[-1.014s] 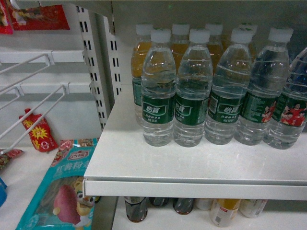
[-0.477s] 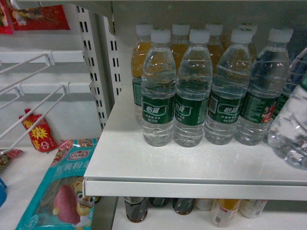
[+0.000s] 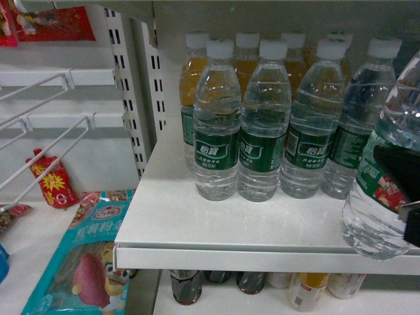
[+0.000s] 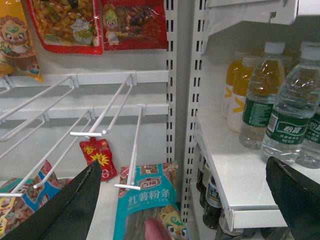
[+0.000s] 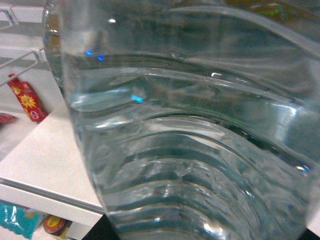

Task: Move water from second to third shelf

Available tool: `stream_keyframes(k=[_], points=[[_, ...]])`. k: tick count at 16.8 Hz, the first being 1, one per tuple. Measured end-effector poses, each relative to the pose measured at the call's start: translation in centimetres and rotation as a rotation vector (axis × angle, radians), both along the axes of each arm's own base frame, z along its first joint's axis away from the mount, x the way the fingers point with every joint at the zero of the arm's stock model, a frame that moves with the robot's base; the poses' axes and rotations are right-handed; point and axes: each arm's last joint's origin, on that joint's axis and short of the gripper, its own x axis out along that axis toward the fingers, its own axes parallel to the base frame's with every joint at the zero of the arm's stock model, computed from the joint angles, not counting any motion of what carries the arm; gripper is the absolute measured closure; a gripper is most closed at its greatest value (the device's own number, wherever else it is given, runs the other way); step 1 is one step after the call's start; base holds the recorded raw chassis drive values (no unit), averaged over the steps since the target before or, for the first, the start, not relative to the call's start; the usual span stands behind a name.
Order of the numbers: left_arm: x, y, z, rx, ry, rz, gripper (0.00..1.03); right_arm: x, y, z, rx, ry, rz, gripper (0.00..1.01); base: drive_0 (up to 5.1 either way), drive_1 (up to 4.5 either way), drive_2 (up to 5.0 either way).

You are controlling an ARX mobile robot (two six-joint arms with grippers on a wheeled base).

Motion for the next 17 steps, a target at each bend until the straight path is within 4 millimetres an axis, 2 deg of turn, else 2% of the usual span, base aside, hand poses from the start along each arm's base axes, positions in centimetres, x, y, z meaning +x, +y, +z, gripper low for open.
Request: stream_keyframes(k=[4, 8, 11, 13, 17], points=[[0.0, 0.0, 0.0, 0.0, 0.0, 0.0, 0.05, 0.7, 1.4, -0.9, -0.012, 0.0, -0.004, 0.61, -4.8, 2.67, 2.7], [0.0, 0.0, 0.0, 0.0, 0.0, 0.0, 0.05, 1.1, 1.9, -1.8, -0.02, 0.023, -0.098, 0.61, 0.0, 0.0, 0.0], [0.0, 0.0, 0.0, 0.0, 0.0, 0.0, 0.05, -0.1, 1.3, -1.1, 0.001, 0.001, -0.106, 0.61, 0.0, 0.0, 0.0], [0.0, 0.0, 0.0, 0.0, 0.0, 0.0, 0.05, 0.1, 0.8, -0.2, 0.042, -0.027, -0.128, 0.61, 0.0, 0.0, 0.0], [0.0, 0.0, 0.0, 0.0, 0.0, 0.0, 0.05, -0.6, 0.7, -0.8, 0.039, 0.007, -0.123, 0.61, 0.0, 0.0, 0.0]])
